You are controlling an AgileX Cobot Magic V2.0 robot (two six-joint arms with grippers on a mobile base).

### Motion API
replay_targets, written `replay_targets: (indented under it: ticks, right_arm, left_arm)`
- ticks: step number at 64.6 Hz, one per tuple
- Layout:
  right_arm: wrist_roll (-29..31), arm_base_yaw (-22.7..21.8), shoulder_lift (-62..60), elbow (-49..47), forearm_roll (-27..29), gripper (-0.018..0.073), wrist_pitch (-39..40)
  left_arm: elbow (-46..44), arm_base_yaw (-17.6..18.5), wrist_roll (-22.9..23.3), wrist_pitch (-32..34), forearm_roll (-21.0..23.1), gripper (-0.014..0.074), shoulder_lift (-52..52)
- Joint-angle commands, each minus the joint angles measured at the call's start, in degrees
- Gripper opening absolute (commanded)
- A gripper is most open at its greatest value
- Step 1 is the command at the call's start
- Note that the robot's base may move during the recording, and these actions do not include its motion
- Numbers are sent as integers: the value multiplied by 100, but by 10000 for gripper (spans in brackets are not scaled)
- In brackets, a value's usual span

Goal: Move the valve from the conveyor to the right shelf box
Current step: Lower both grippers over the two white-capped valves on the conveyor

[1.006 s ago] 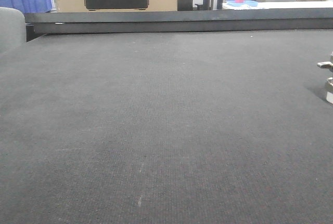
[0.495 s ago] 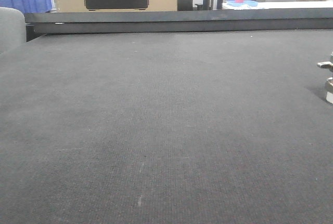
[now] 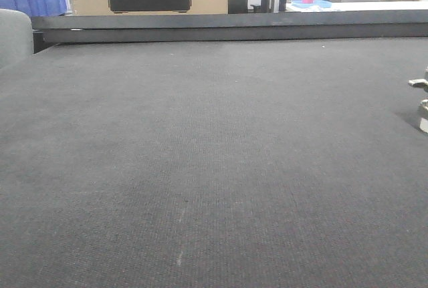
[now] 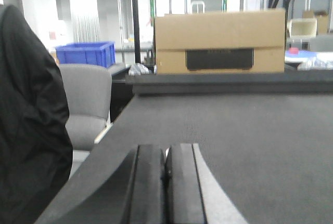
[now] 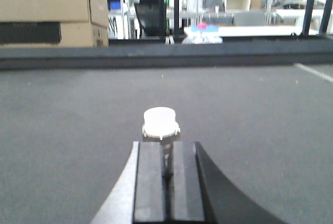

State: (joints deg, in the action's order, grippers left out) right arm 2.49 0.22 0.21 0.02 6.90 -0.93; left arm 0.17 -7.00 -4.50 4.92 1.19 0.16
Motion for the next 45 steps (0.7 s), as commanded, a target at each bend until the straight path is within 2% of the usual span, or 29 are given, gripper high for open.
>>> replay_targets:
  ticks: [1, 8, 15, 24, 29, 32, 35, 39, 45]
  right_arm:
    - [1, -22, -21, -2, -12, -162, 442]
    - [1, -22, -21, -72, -12, -162, 577]
    - [1, -22, -21, -810, -12, -162, -204]
    - [1, -12, 60, -1904, -12, -162, -1703]
    - [1, -12, 317, -2346, -12, -160, -2082]
    - [1, -12, 508, -2537, -12, -136, -2111]
    - [1, -12, 686, -2682, -12, -76, -2111]
    - [1, -12, 1007, -2822, -12, 50, -2111]
    - [1, -12, 1505, -2944, -12, 329, -2008]
  left_arm:
    - [-17, 36, 19, 381, 180, -111, -16]
    - [-119, 36, 19, 340, 248, -111, -16]
    - [-705, 36, 19, -48, 248, -111, -16]
    - [-1772, 36, 19, -1262, 197, -111, 410]
    - [-2255, 36, 19, -1818, 33, -100, 813]
    - [-2515, 36, 19, -2068, -31, -61, 1083]
    - [-2752, 36, 19, -2280, -31, 5, 1322]
    - [-3025, 36, 19, -2520, -31, 120, 1734]
    - [-3361, 36, 19, -2783, -20, 333, 2284]
